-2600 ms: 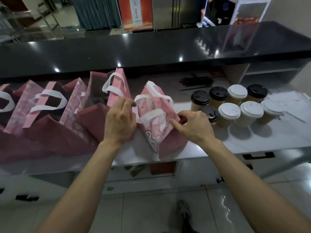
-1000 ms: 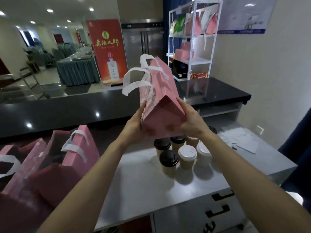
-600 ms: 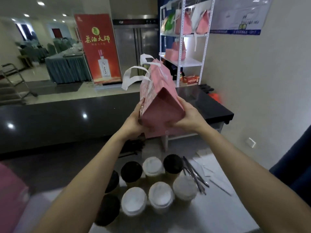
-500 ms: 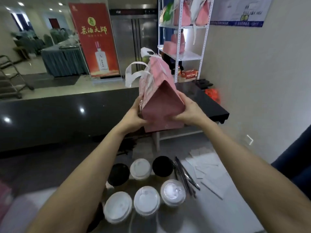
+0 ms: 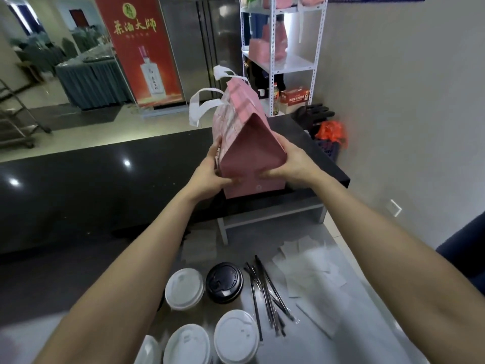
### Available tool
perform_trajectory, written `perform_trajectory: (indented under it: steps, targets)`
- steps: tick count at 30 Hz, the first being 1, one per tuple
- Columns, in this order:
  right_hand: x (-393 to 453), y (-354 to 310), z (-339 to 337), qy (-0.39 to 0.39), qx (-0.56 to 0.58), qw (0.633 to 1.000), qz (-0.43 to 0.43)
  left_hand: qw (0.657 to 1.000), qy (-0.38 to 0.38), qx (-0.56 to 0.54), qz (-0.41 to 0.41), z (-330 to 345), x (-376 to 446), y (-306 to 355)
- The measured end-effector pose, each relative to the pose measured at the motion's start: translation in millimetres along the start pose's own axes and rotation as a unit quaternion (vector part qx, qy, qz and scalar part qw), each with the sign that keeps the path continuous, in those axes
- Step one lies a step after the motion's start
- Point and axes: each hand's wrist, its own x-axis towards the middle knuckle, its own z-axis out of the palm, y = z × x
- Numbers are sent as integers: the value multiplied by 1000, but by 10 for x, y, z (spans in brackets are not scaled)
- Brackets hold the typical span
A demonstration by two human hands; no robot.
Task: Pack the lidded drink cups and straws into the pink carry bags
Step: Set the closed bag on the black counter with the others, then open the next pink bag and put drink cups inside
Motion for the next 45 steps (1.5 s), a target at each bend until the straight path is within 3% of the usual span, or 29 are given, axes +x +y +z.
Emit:
perform_trajectory:
  steps: [6,10,15,19,23,31,35,39,42,45]
  targets:
    - [-34,0,-25,-18,-8,1000,10,1000,-2,1,-13,-3,-85,2]
    - [-172,-124,-137,-15,-3,998,67,999,-1,31,-22,-44,-211,94]
    - [-610,-448,-385,55,-121,987,88,987,28,150,-50,-428,-729,165]
    - [-1021,-922,-118,-40,-187,980,45,955,-2,288,-67,-923,-1440,70]
    - [-1170,-1439,657,-173,-232,957,-36,918,-45,374,-127,-1354,-2104,-72]
    - [-1259,-2523,2817,-305,-245,912,-124,896,-17,398,-195,-2485,-3611,-834]
    - [-1429,-3182,3833,-302,-229,916,-128,902,26,388,-188,-3235,-4443,-1280]
    - [-1633,-3791,4750,-315,-211,918,-114,918,128,352,-132,-3912,-5139,-1582]
    - [-1712,-4163,5279,-288,-166,937,-111,883,239,393,-88,-4264,-5507,-1737]
    - [-1711,-4445,5672,-244,-129,957,-92,859,255,410,-169,-4492,-5765,-1908]
